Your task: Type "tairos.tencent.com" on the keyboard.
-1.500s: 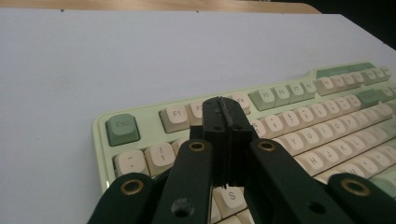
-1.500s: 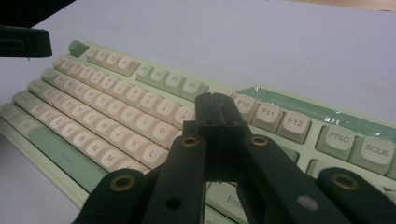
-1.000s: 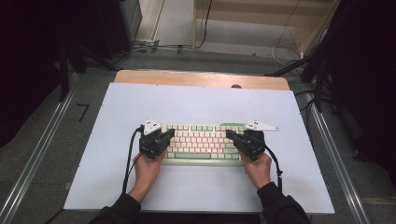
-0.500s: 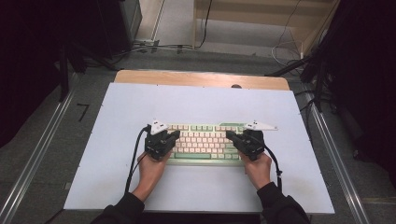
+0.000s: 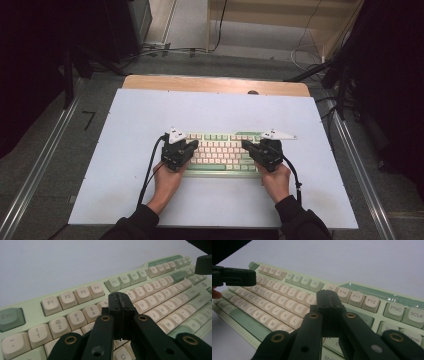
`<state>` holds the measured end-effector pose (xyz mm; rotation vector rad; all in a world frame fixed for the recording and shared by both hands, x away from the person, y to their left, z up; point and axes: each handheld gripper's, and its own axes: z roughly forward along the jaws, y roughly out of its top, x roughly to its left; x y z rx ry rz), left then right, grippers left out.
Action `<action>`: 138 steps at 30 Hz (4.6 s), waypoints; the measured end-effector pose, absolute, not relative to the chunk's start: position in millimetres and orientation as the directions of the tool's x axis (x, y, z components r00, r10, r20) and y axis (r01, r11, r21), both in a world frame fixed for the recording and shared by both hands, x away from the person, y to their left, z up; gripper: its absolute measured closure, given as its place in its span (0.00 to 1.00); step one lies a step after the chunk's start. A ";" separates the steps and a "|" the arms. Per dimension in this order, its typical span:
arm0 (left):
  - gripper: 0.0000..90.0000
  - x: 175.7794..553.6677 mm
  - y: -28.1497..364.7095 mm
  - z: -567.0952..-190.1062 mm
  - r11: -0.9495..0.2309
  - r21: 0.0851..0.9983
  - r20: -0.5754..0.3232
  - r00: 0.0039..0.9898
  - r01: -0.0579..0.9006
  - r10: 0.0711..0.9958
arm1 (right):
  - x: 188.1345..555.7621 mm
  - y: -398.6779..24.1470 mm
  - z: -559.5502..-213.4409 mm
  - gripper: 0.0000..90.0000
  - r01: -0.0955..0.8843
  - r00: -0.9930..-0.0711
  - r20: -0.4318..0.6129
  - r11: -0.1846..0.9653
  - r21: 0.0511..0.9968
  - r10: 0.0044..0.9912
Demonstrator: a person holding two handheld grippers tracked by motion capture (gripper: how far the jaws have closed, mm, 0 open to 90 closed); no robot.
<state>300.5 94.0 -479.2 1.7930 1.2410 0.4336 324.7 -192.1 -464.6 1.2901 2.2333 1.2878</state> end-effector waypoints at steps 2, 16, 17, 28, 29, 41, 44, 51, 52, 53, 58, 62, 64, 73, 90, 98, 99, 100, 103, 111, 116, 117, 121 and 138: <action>1.00 301.6 91.7 -480.4 -0.108 0.813 -0.193 0.440 0.572 0.877 | 324.8 -192.2 -464.6 0.97 0.566 -0.574 0.194 0.215 0.796 0.795; 1.00 309.0 80.9 -486.7 -0.134 0.791 -0.196 0.455 0.597 0.869 | 324.5 -191.2 -464.9 0.97 0.564 -0.579 0.195 0.216 0.797 0.792; 1.00 309.4 80.6 -486.9 -0.138 0.788 -0.194 0.455 0.600 0.869 | 324.5 -191.1 -464.8 0.97 0.564 -0.579 0.196 0.215 0.797 0.791; 1.00 311.7 77.7 -489.4 -0.146 0.774 -0.191 0.447 0.616 0.874 | 324.4 -191.2 -464.5 0.97 0.566 -0.578 0.197 0.214 0.796 0.792; 1.00 311.7 77.8 -489.4 -0.145 0.773 -0.192 0.446 0.617 0.874 | 324.4 -191.3 -464.5 0.97 0.566 -0.578 0.198 0.215 0.796 0.791; 1.00 312.9 78.3 -490.7 -0.148 0.767 -0.194 0.446 0.625 0.874 | 324.4 -191.3 -464.4 0.97 0.566 -0.578 0.198 0.214 0.796 0.792; 1.00 313.6 78.9 -491.4 -0.148 0.762 -0.198 0.445 0.630 0.874 | 324.4 -191.4 -464.3 0.97 0.565 -0.576 0.198 0.211 0.797 0.793; 1.00 311.7 79.4 -488.4 -0.139 0.774 -0.200 0.447 0.618 0.872 | 324.2 -191.3 -464.1 0.97 0.564 -0.577 0.197 0.212 0.798 0.792; 1.00 311.1 79.7 -486.9 -0.133 0.780 -0.202 0.447 0.612 0.871 | 324.2 -191.5 -464.0 0.97 0.564 -0.578 0.199 0.211 0.799 0.792; 1.00 310.6 80.3 -485.4 -0.129 0.782 -0.205 0.448 0.609 0.870 | 324.2 -191.6 -464.0 0.97 0.564 -0.577 0.199 0.211 0.798 0.792; 1.00 309.6 83.2 -482.5 -0.121 0.785 -0.214 0.449 0.608 0.867 | 324.0 -190.9 -464.3 0.97 0.566 -0.577 0.199 0.213 0.796 0.792; 1.00 306.7 85.5 -478.7 -0.111 0.790 -0.223 0.452 0.603 0.864 | 323.8 -190.5 -464.3 0.97 0.564 -0.580 0.197 0.215 0.797 0.790; 1.00 304.5 87.8 -475.5 -0.107 0.795 -0.226 0.455 0.598 0.861 | 323.9 -189.7 -464.8 0.97 0.564 -0.581 0.196 0.217 0.797 0.790; 1.00 295.9 104.5 -468.3 -0.084 0.800 -0.242 0.448 0.594 0.861 | 323.2 -185.0 -465.6 0.97 0.563 -0.587 0.194 0.224 0.796 0.786; 1.00 282.6 140.0 -475.9 -0.097 0.778 -0.213 0.406 0.620 0.889 | 324.2 -173.0 -468.4 0.97 0.561 -0.607 0.191 0.245 0.791 0.771; 1.00 280.6 143.8 -481.6 -0.115 0.764 -0.189 0.391 0.635 0.901 | 324.4 -168.9 -469.4 0.97 0.559 -0.612 0.188 0.252 0.790 0.768; 1.00 280.8 144.0 -482.1 -0.116 0.761 -0.189 0.390 0.638 0.901 | 324.4 -168.4 -469.5 0.97 0.560 -0.612 0.189 0.252 0.789 0.768; 1.00 281.1 144.0 -482.6 -0.118 0.760 -0.189 0.390 0.639 0.901 | 324.4 -168.0 -469.6 0.97 0.560 -0.611 0.188 0.252 0.789 0.769; 1.00 282.2 143.6 -484.2 -0.125 0.757 -0.180 0.389 0.641 0.903 | 324.5 -167.0 -469.9 0.97 0.560 -0.613 0.188 0.254 0.789 0.767; 1.00 284.3 141.8 -486.7 -0.127 0.752 -0.180 0.387 0.646 0.905 | 325.0 -164.7 -470.9 0.97 0.561 -0.616 0.189 0.258 0.786 0.765; 1.00 284.7 140.1 -487.4 -0.128 0.754 -0.178 0.388 0.645 0.904 | 325.1 -162.0 -471.4 0.97 0.562 -0.618 0.189 0.261 0.785 0.763; 1.00 284.8 140.1 -487.4 -0.129 0.754 -0.177 0.388 0.644 0.905 | 325.1 -161.5 -471.5 0.97 0.562 -0.618 0.189 0.261 0.785 0.763; 1.00 284.7 139.7 -487.7 -0.128 0.754 -0.179 0.388 0.645 0.904 | 325.6 -160.3 -472.1 0.97 0.559 -0.623 0.187 0.266 0.785 0.759; 1.00 282.9 139.4 -486.1 -0.115 0.766 -0.187 0.391 0.632 0.901 | 326.6 -155.8 -474.0 0.97 0.560 -0.627 0.185 0.273 0.782 0.757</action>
